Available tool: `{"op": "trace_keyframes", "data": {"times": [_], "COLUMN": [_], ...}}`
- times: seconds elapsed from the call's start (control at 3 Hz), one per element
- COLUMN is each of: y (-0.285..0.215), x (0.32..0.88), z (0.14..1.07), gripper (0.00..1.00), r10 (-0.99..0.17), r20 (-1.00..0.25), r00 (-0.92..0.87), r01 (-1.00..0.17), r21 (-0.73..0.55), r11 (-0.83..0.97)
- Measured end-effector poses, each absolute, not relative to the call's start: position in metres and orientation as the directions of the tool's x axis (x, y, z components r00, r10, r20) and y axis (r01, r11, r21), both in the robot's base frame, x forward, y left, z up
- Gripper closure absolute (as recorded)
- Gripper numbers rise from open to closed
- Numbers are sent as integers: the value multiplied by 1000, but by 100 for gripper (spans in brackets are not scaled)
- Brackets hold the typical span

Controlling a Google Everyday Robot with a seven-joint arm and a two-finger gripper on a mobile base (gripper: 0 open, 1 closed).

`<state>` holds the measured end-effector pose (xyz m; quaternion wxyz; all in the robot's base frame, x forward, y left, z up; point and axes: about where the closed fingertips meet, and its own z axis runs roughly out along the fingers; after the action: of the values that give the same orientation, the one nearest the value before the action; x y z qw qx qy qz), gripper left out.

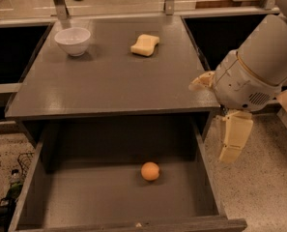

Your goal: Pick orange from top drawer and place on counter

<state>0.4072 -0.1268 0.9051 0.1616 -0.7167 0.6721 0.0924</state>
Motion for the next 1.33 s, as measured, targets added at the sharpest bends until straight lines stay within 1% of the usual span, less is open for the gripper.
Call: {"op": "trace_keyframes", "data": {"times": [0.33, 1.0, 1.33], "y": [-126, -117, -110], "x": [407, 404, 404], "z": [903, 867, 839], "gripper": [0, 0, 0], "r10": [-930, -918, -907], "r20": [-360, -395, -422], "r00": [72, 22, 11], "r01": [-994, -998, -1000], "r21": [-99, -63, -14], "r11": [-39, 4, -6]}}
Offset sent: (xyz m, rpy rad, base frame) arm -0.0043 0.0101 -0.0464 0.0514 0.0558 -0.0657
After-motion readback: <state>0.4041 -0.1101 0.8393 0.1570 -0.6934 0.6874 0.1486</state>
